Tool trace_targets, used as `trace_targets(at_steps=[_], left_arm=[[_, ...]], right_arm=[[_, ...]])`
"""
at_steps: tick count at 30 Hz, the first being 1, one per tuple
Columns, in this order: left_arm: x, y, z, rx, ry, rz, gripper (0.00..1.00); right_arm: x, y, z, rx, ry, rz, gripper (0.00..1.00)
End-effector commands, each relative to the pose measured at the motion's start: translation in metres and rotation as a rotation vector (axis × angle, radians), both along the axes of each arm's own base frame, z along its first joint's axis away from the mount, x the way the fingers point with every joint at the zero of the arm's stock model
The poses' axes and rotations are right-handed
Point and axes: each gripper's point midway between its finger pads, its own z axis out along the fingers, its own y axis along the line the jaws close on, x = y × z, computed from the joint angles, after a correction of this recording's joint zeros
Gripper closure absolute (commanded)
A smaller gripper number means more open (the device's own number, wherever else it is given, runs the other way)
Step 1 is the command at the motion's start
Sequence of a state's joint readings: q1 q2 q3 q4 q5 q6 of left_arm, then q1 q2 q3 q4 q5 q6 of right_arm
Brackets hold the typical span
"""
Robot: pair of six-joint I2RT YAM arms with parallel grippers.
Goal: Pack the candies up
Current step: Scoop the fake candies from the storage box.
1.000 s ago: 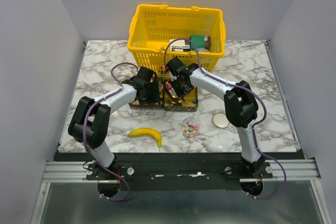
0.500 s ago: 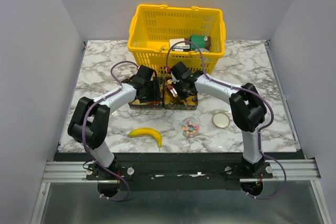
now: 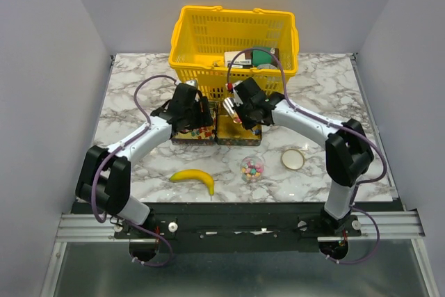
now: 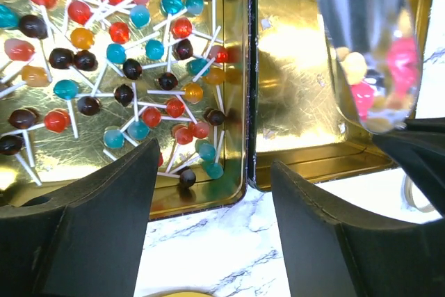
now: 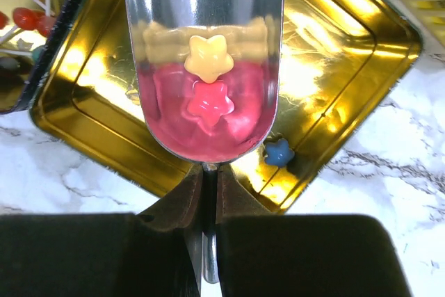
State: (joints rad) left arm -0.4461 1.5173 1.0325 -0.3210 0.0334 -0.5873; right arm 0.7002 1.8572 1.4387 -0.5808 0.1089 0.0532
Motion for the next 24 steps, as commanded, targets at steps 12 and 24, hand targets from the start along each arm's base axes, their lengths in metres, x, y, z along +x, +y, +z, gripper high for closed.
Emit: trace_targets(at_steps=[12, 24], left_arm=[[0.006, 0.05, 0.052, 0.061, -0.288, 0.195, 0.16], [0.007, 0.049, 0.053, 0.051, -0.284, 0.198, 0.15]], right_arm=[[-0.105, -0.064, 0.06, 0.02, 0.189, -0.101, 0.99], [-0.199, -0.069, 0.051, 0.116, 0.556, -0.081, 0.99]])
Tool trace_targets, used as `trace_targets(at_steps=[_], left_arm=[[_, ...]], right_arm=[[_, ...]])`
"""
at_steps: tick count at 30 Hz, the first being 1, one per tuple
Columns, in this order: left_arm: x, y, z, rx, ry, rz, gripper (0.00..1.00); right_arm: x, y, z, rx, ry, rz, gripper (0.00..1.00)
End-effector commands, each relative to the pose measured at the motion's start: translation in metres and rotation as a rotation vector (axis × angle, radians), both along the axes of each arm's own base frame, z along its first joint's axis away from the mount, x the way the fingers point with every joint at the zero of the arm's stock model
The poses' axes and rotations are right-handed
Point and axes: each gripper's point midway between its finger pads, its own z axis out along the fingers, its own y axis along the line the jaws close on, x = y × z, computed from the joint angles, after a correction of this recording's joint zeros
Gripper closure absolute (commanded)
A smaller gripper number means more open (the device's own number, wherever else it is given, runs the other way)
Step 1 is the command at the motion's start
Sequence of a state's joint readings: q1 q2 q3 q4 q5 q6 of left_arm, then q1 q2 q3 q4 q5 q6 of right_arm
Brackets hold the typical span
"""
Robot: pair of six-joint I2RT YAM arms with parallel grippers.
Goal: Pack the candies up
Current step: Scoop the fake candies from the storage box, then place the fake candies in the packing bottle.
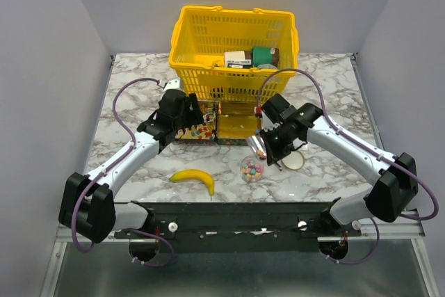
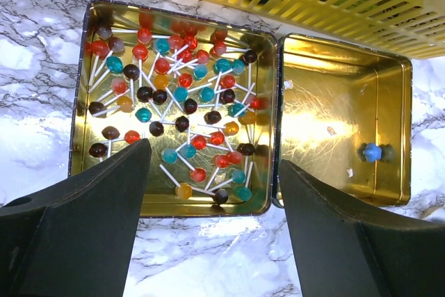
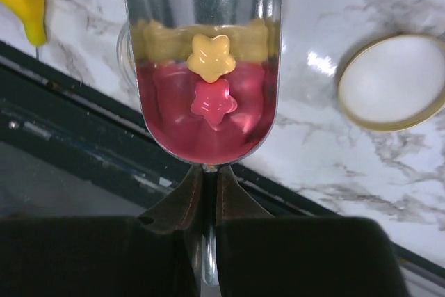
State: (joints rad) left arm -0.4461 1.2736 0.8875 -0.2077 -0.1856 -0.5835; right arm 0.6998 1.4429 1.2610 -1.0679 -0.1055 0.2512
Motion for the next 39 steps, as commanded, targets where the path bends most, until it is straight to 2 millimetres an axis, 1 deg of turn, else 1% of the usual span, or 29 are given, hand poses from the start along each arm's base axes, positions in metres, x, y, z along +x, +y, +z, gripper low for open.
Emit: trace_targets(at_steps=[1, 2, 3, 6, 11, 12, 17, 22, 30, 36, 39], left_arm=[[0.005, 0.006, 0.004, 0.011, -0.028, 0.032, 0.15], [0.005, 0.006, 0.004, 0.011, -0.03, 0.032, 0.15], [0.006, 0.006, 0.005, 0.011, -0.032, 0.033, 0.14], [0.005, 0.007, 0.004, 0.014, -0.03, 0.036, 0.14], [0.005, 0.008, 0.005, 0.014, -0.03, 0.037, 0.14], [0.005, 0.008, 0.004, 0.016, -0.027, 0.037, 0.14], [0.005, 0.009, 0.004, 0.019, -0.03, 0.041, 0.14], [0.005, 0.01, 0.004, 0.022, -0.028, 0.044, 0.14], [0.006, 0.01, 0.002, 0.028, -0.024, 0.045, 0.14], [0.007, 0.012, 0.002, 0.035, -0.025, 0.053, 0.14], [0.007, 0.014, 0.004, 0.037, -0.032, 0.069, 0.14]], right_arm=[[-0.049, 0.003, -0.003, 0.081, 0.215, -0.012, 0.99], [-0.057, 0.003, -0.008, 0.081, 0.252, -0.016, 0.99], [-0.063, 0.006, -0.008, 0.105, 0.29, -0.012, 0.99], [-0.071, 0.009, -0.013, 0.119, 0.344, -0.033, 0.99], [-0.076, 0.012, -0.02, 0.128, 0.419, -0.088, 0.99], [-0.078, 0.013, -0.018, 0.144, 0.437, -0.096, 0.99], [-0.084, 0.011, -0.022, 0.174, 0.521, -0.161, 0.99], [-0.09, 0.015, -0.015, 0.241, 0.596, -0.199, 0.99], [-0.092, 0.019, -0.005, 0.294, 0.646, -0.232, 0.99], [-0.089, 0.027, 0.018, 0.407, 0.718, -0.279, 0.99], [-0.09, 0.028, 0.022, 0.434, 0.752, -0.299, 0.99]])
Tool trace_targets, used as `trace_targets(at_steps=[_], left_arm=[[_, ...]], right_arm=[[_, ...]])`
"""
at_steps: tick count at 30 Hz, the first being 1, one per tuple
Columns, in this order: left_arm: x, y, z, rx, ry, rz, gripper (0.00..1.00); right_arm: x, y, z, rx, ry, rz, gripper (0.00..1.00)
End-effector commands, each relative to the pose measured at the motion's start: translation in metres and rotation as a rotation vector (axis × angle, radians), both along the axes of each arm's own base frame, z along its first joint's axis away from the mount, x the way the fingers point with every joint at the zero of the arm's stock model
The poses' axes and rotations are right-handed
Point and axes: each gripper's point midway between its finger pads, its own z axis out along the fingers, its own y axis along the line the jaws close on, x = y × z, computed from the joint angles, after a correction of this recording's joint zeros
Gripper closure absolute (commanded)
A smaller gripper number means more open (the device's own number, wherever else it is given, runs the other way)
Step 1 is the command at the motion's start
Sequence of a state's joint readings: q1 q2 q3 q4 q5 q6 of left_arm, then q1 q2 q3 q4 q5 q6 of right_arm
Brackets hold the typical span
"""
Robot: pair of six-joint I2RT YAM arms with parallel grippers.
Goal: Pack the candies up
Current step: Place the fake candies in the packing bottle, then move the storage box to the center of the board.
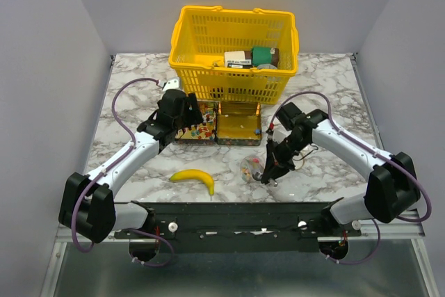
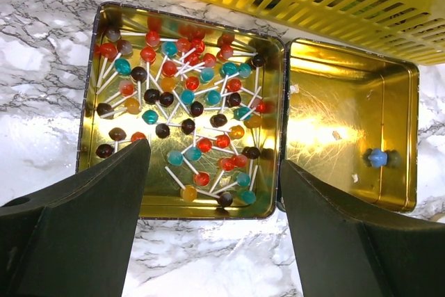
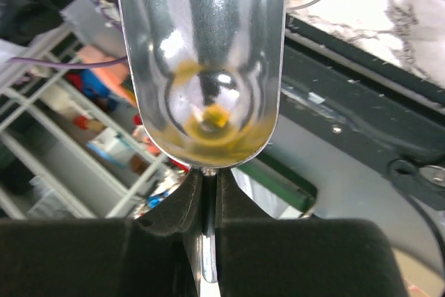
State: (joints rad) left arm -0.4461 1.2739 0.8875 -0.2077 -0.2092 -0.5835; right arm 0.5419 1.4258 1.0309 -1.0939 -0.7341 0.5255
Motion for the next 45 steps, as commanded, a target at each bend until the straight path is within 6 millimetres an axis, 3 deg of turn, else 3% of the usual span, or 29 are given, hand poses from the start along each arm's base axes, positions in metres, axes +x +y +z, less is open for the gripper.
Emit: trace_targets(at_steps=[1, 8, 12, 20, 24, 30, 37, 45], left_arm=[[0.006, 0.012, 0.002, 0.029, -0.023, 0.056, 0.14], [0.006, 0.046, -0.01, 0.086, 0.053, 0.204, 0.12], [0.005, 0.063, -0.024, 0.098, 0.133, 0.265, 0.12], [0.014, 0.076, -0.063, 0.133, 0.311, 0.266, 0.12], [0.018, 0.085, -0.075, 0.14, 0.394, 0.261, 0.15], [0.025, 0.067, -0.094, 0.115, 0.44, 0.147, 0.25], [0.03, 0.045, -0.111, 0.058, 0.475, 0.036, 0.44], [0.013, -0.009, -0.115, 0.03, 0.463, -0.144, 0.47]], right_arm=[[-0.011, 0.009, 0.026, 0.123, 0.099, -0.044, 0.99], [-0.014, 0.017, 0.041, 0.206, 0.118, -0.07, 0.99], [0.004, 0.013, 0.047, 0.156, -0.021, -0.034, 0.99], [0.072, 0.005, 0.052, -0.006, -0.389, 0.013, 0.99], [0.094, 0.004, 0.05, -0.053, -0.466, 0.002, 0.99], [0.099, 0.009, 0.047, -0.032, -0.48, -0.007, 0.99], [0.099, 0.007, 0.043, -0.035, -0.49, -0.012, 0.99], [0.098, 0.005, 0.038, -0.046, -0.493, -0.029, 0.99]])
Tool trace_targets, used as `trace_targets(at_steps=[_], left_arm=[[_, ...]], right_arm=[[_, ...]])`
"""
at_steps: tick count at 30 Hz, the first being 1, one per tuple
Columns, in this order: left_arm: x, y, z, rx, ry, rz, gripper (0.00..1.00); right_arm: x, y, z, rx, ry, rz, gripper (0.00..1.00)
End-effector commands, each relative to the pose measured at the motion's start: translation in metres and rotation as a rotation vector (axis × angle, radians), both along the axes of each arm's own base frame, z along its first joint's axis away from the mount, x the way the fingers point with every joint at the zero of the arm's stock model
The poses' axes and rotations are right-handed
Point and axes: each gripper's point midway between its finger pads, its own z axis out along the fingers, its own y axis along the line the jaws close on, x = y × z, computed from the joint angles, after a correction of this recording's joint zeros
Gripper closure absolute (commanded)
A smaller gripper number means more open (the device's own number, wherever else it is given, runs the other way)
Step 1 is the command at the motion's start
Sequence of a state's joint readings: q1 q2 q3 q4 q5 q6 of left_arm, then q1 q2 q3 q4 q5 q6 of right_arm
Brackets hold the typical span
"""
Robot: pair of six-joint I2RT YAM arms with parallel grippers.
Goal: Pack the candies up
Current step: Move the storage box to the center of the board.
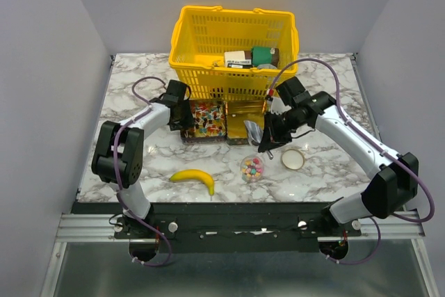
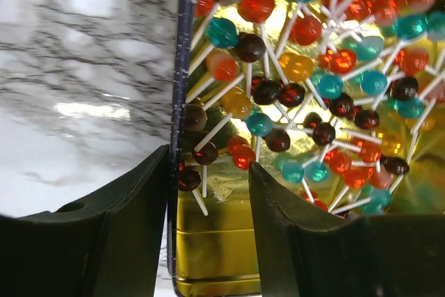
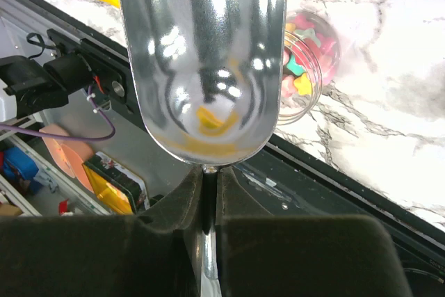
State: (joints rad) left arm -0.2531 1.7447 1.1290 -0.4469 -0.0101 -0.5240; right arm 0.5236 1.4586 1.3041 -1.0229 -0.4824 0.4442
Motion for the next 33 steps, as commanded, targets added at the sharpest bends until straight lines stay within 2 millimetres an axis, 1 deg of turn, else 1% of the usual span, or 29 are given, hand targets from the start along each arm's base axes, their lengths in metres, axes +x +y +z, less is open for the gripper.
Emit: trace_targets(at_steps=[1, 3, 4, 7, 9, 13, 17, 18, 19, 21, 22, 24, 25, 26, 28, 29, 33], left_arm=[[-0.012, -0.051, 0.001, -0.071, -0.02, -0.158, 0.46], [-0.016, -0.064, 0.002, -0.081, -0.027, -0.196, 0.46], [-0.019, -0.076, 0.003, -0.087, -0.034, -0.233, 0.46], [-0.025, -0.095, 0.003, -0.079, -0.038, -0.304, 0.46], [-0.025, -0.1, 0.005, -0.074, -0.045, -0.322, 0.46], [-0.024, -0.098, 0.007, -0.051, -0.051, -0.321, 0.46], [-0.021, -0.095, 0.014, -0.034, -0.069, -0.317, 0.43], [-0.018, -0.093, 0.017, -0.025, -0.078, -0.307, 0.41], [-0.018, -0.093, 0.019, -0.021, -0.084, -0.306, 0.37], [-0.016, -0.09, 0.027, -0.016, -0.104, -0.293, 0.31], [-0.013, -0.086, 0.031, 0.005, -0.116, -0.276, 0.24], [-0.01, -0.085, 0.046, 0.005, -0.154, -0.268, 0.19], [-0.009, -0.082, 0.052, 0.013, -0.167, -0.26, 0.15], [-0.009, -0.082, 0.062, 0.007, -0.189, -0.258, 0.13], [-0.008, -0.082, 0.075, 0.0, -0.217, -0.252, 0.1], [-0.009, -0.082, 0.087, -0.012, -0.246, -0.251, 0.09], [-0.012, -0.091, 0.121, -0.088, -0.323, -0.277, 0.07]], right_arm=[[0.007, -0.004, 0.002, -0.004, -0.057, -0.023, 0.99], [0.007, -0.005, 0.002, -0.013, -0.066, -0.03, 0.99], [0.008, -0.007, 0.002, -0.023, -0.072, -0.04, 0.99], [0.01, -0.01, 0.001, -0.042, -0.081, -0.057, 0.99], [0.011, -0.012, 0.001, -0.049, -0.085, -0.062, 0.99], [0.012, -0.015, 0.0, -0.066, -0.096, -0.076, 0.99], [0.012, -0.016, -0.005, -0.078, -0.09, -0.074, 0.99], [0.012, -0.016, -0.006, -0.079, -0.089, -0.074, 0.99], [0.012, -0.017, -0.007, -0.084, -0.09, -0.075, 0.99], [0.013, -0.018, -0.009, -0.091, -0.094, -0.064, 0.99], [0.014, -0.019, -0.011, -0.097, -0.094, -0.065, 0.99], [0.014, -0.018, -0.012, -0.1, -0.096, -0.056, 0.99], [0.014, -0.018, -0.012, -0.099, -0.094, -0.054, 0.99], [0.015, -0.017, -0.014, -0.096, -0.094, -0.042, 0.99], [0.015, -0.017, -0.016, -0.101, -0.095, -0.03, 0.99], [0.015, -0.016, -0.019, -0.112, -0.096, -0.015, 0.99], [0.015, -0.012, -0.021, -0.154, -0.142, 0.041, 0.99]])
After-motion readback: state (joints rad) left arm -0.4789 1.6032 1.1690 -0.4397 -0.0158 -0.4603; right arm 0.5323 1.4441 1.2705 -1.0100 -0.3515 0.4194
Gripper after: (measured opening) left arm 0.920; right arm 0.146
